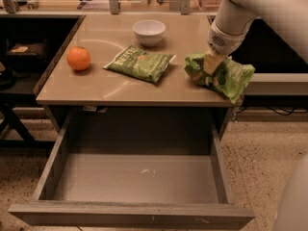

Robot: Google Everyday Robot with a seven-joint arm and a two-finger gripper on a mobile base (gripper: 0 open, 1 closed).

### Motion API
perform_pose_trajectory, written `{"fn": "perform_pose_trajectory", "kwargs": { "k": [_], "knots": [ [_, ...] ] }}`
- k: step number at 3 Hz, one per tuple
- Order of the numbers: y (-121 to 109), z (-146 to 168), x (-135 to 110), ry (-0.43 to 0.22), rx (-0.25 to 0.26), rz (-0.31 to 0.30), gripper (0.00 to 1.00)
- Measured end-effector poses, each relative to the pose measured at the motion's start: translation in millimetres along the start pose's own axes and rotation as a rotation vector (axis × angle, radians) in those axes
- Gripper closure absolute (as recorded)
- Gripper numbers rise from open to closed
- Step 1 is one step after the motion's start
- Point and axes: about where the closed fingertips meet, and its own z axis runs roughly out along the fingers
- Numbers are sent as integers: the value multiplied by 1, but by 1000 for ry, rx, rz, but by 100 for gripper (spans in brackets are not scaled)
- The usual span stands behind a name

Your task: Pick green rice chip bag from top drawer and place on counter

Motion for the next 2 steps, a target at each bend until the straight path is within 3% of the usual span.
{"fn": "perform_pose_trajectory", "kwargs": {
  "k": [2],
  "knots": [
    [0,0,0,0,0,0,12]
  ]
}}
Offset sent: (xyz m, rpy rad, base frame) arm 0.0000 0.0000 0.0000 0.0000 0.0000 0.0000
